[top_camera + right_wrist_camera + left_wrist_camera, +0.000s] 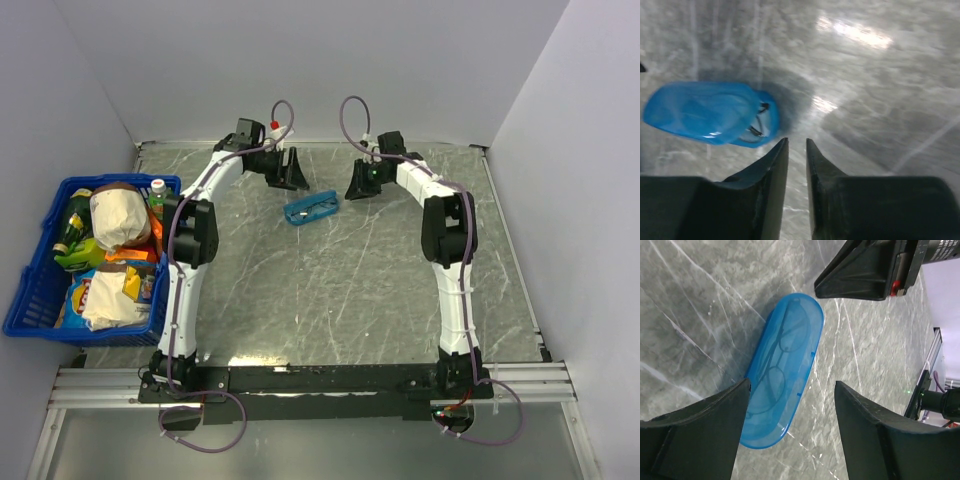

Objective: Organize the sunglasses
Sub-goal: Rotate the case with sunglasses at the center of the board, then adjust the sunglasses in the sunglasses case.

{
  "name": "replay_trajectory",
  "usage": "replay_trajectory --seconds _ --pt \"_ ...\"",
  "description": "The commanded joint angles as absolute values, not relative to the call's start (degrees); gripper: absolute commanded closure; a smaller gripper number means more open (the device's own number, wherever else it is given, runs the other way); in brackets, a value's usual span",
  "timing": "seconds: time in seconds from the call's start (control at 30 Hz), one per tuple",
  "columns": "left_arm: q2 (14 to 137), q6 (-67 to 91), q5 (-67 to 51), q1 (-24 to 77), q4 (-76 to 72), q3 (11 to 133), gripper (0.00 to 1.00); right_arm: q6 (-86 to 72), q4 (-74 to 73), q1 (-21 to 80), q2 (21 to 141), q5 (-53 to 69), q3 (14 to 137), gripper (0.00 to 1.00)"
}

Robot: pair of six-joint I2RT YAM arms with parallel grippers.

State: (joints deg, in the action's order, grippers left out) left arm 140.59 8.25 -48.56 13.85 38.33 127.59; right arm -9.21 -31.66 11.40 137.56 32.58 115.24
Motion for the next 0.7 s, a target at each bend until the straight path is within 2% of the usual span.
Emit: replay_trajectory --seconds 0.0,0.3,0.67 --pt "140.01 9.32 -50.98 13.97 35.42 128.05 0.27 -14.58 -25.24 11.6 138.78 38.14 116.98 0.78" --pt "140.1 8.35 -50.81 14.33 36.3 127.36 0.27 -17.4 -23.99 11.86 142.64 36.65 120.14 0.78" --pt "132.9 8.26 -42.9 11.16 34.01 115.93 0.28 -18.28 -24.7 11.86 144.32 35.77 123.49 0.78"
